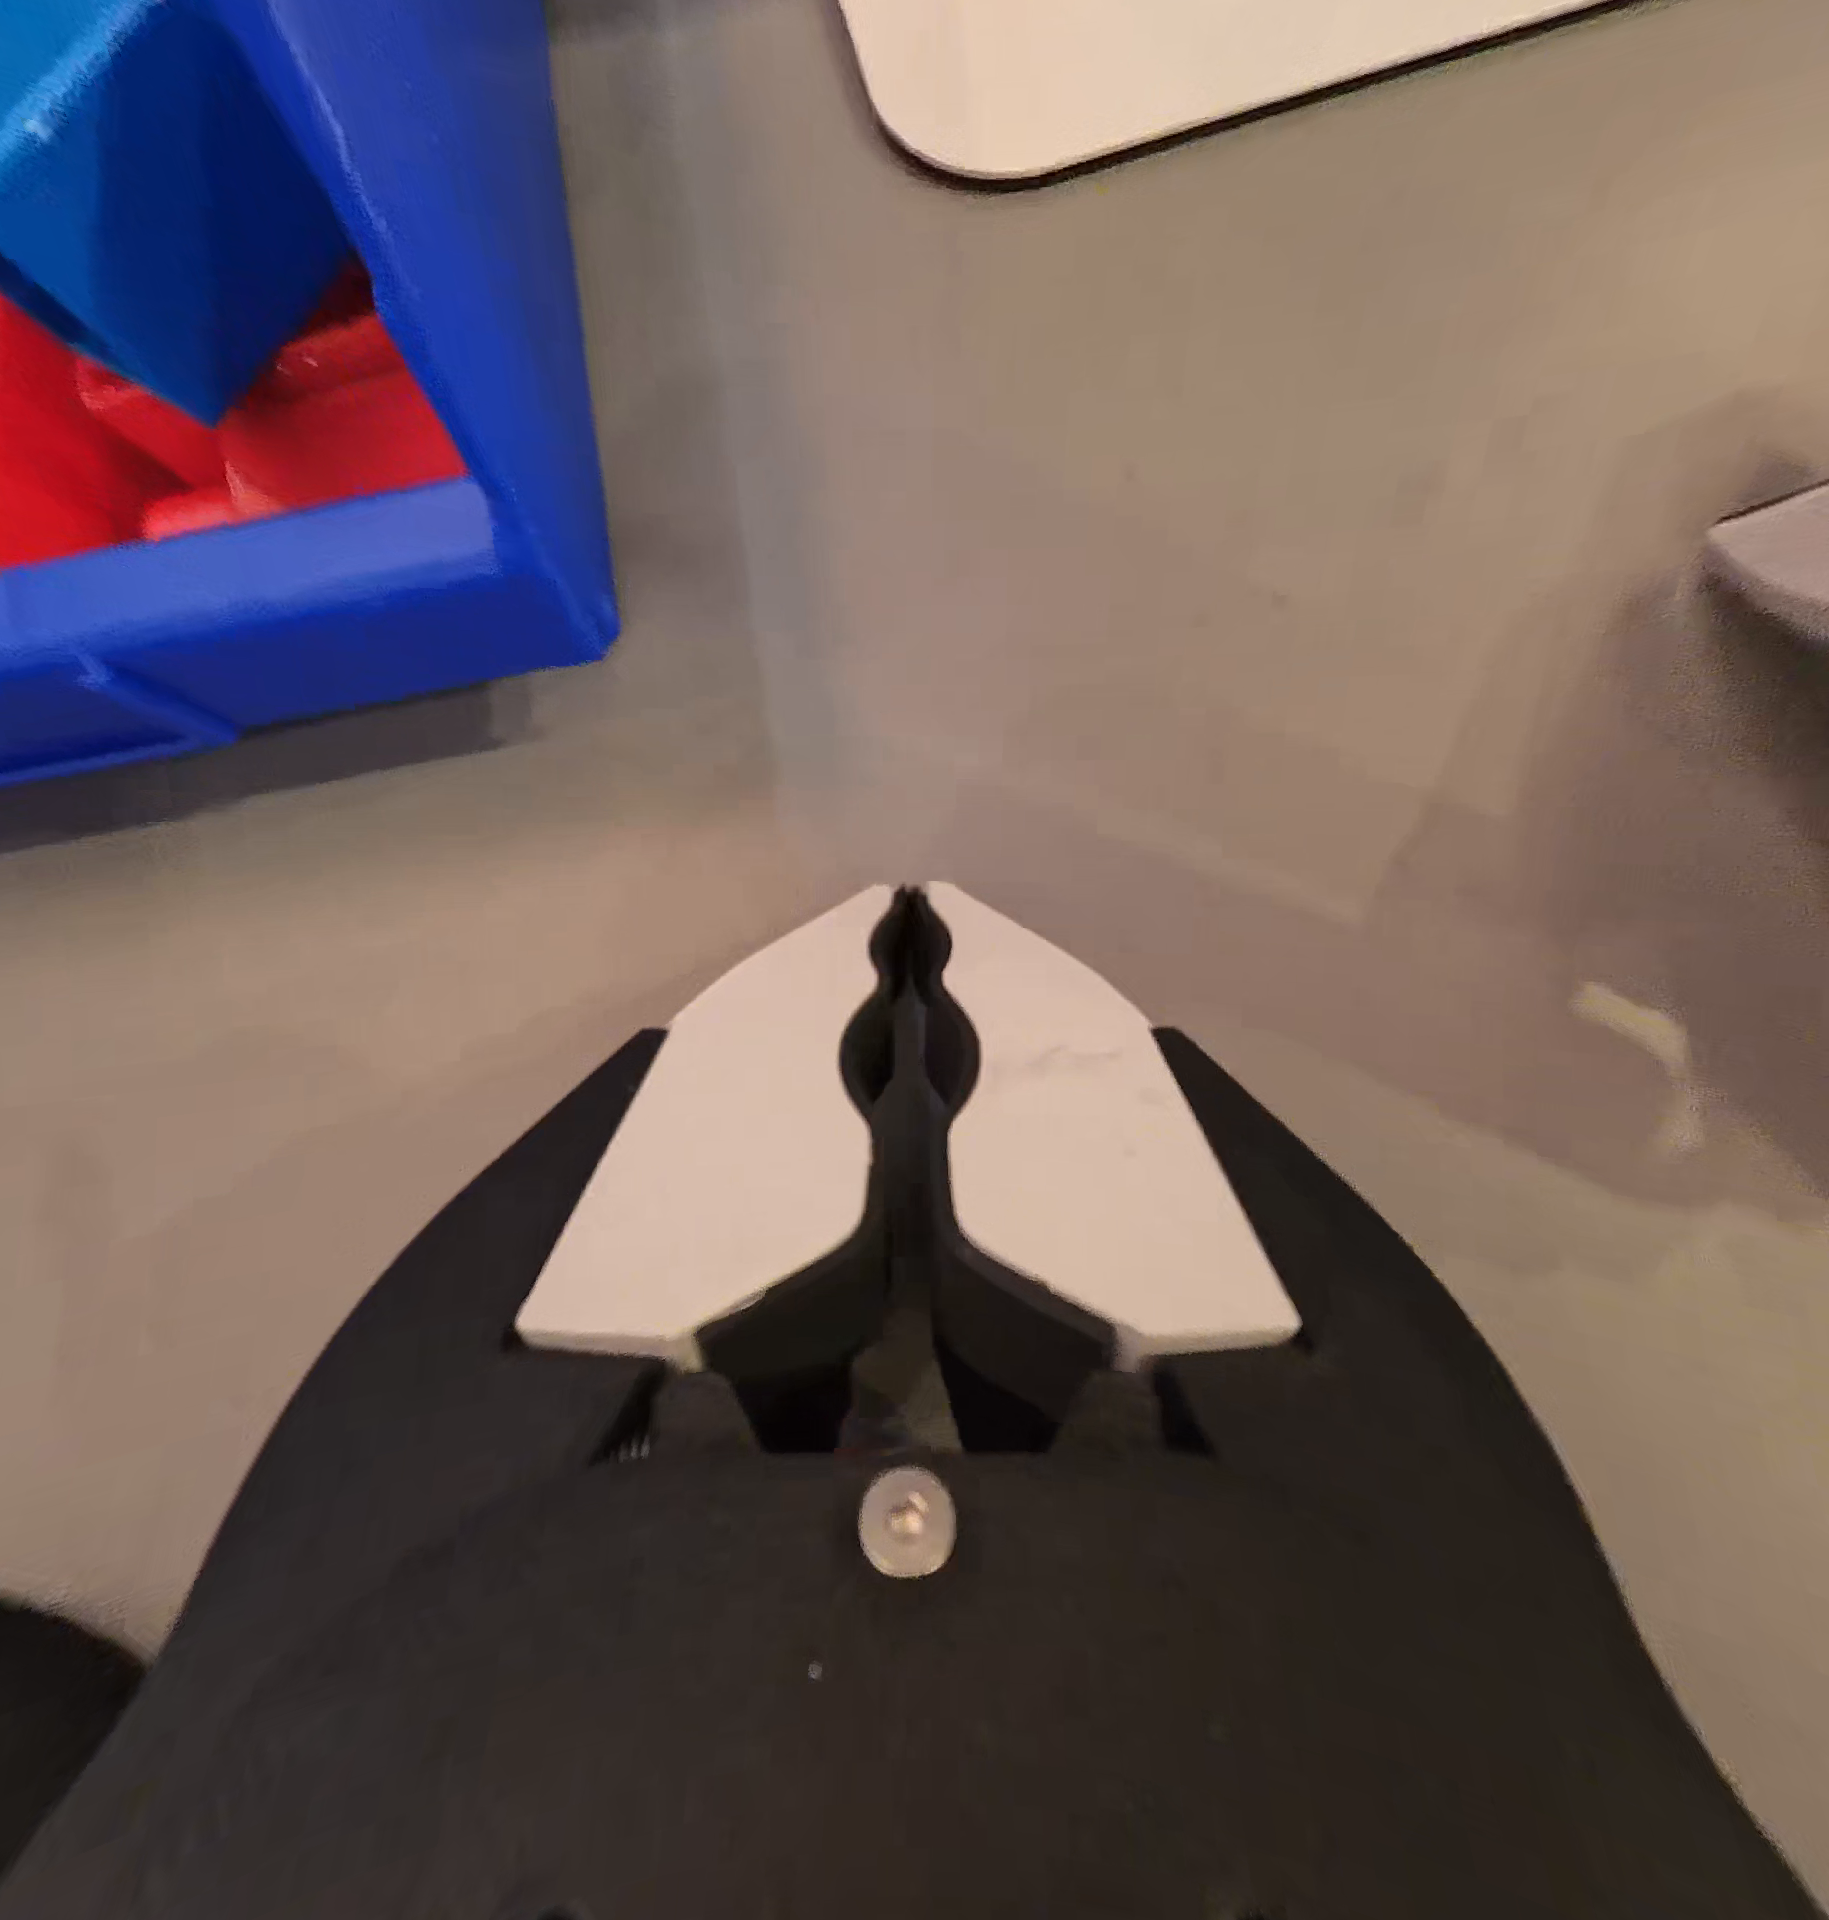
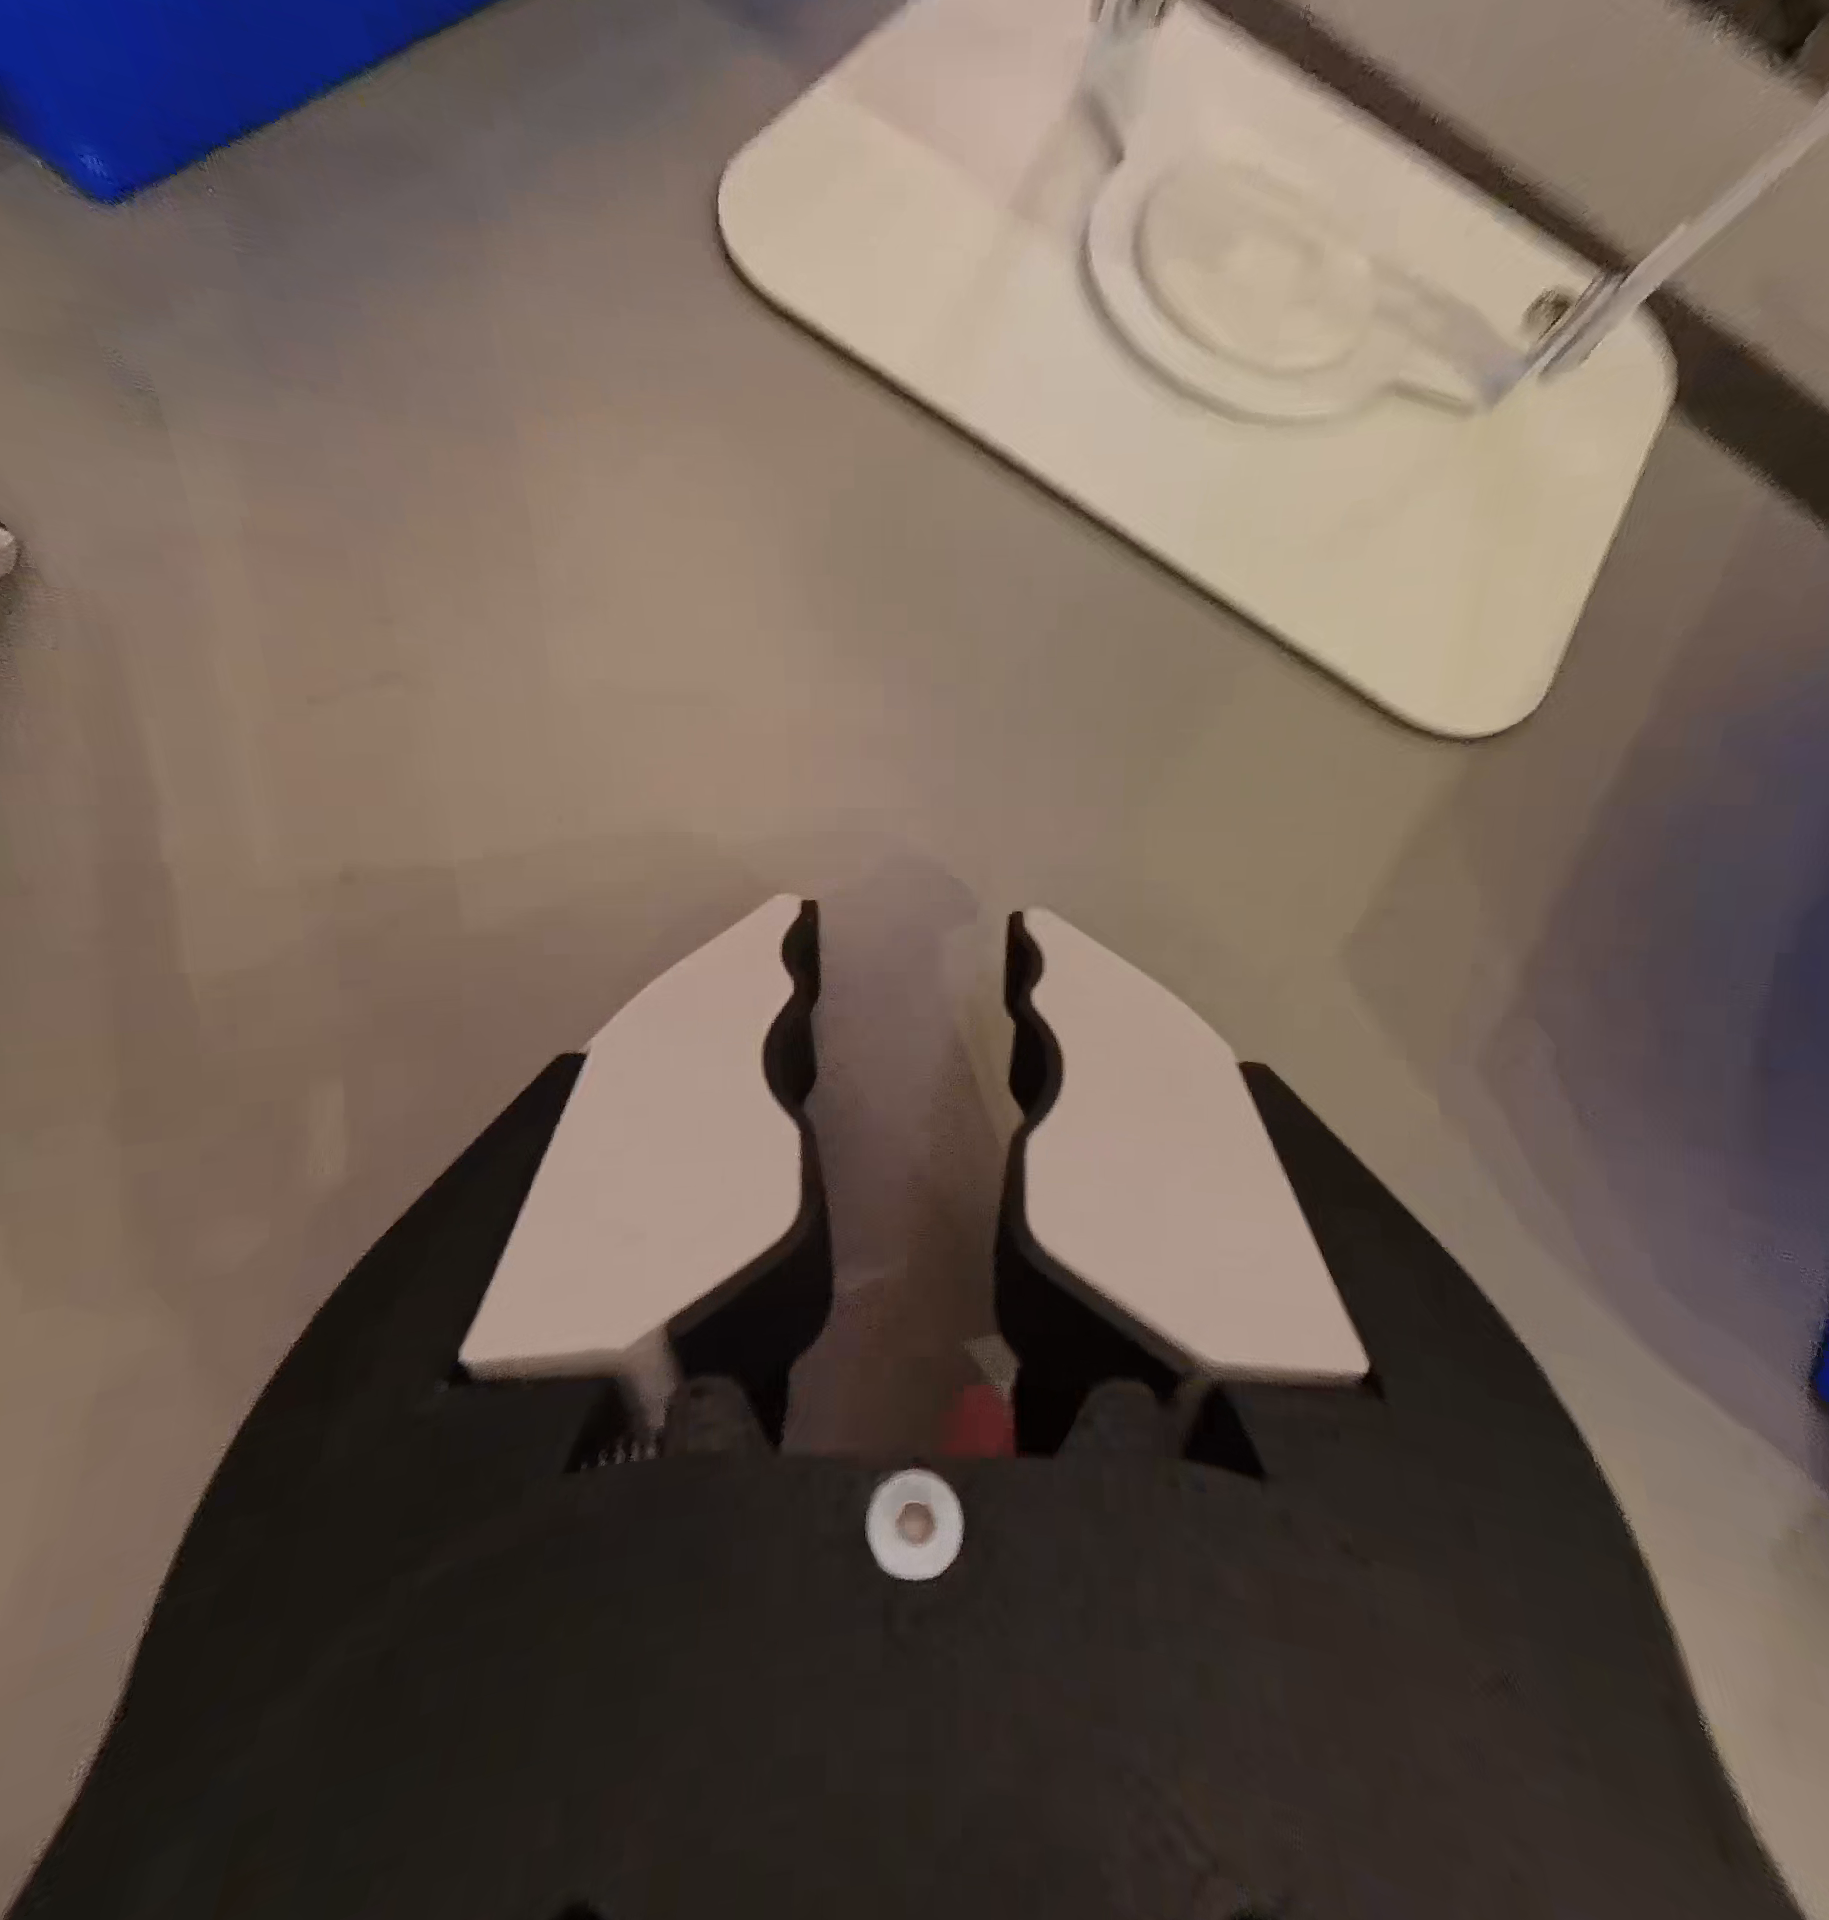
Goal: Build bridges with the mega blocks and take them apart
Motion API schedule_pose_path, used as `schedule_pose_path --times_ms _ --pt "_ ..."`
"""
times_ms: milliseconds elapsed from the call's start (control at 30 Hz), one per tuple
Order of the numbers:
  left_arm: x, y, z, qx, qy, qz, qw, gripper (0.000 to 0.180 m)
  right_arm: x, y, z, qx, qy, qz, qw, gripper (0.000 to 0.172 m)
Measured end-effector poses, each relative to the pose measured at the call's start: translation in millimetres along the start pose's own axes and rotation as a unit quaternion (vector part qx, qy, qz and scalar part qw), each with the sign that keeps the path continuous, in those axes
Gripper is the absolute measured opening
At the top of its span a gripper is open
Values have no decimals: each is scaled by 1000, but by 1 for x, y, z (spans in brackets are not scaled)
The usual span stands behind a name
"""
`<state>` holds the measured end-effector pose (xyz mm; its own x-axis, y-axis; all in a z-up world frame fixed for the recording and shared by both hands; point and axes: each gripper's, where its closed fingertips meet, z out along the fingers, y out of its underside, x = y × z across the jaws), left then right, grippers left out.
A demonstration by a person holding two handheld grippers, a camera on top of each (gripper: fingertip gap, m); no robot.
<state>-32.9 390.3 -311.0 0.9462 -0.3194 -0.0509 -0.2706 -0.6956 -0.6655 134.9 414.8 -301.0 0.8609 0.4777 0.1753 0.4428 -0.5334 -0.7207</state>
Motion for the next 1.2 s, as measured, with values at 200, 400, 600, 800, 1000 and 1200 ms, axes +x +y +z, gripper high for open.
schedule_pose_path --times_ms 200,400,600,800,1000,1200 --pt "0 -5 -6 5 59 -42 997 0 -5 8 1 -80 -71 -3 994 7" --pt "11 -3 0 -10 133 -51 990 0 -27 -6 6 -39 -148 57 987 84" --pt "-4 -2 2 10 27 8 1000 0 -46 -1 9 -29 -115 4 993 117" --pt "-6 -1 0 12 38 25 999 12 -46 -1 10 -30 -115 4 993 118" --pt "-11 2 -3 15 18 54 998 11 -46 -1 10 -30 -115 4 993 118" --pt "-23 -8 -2 28 131 -77 988 27 -46 -1 10 -30 -115 4 993 118"
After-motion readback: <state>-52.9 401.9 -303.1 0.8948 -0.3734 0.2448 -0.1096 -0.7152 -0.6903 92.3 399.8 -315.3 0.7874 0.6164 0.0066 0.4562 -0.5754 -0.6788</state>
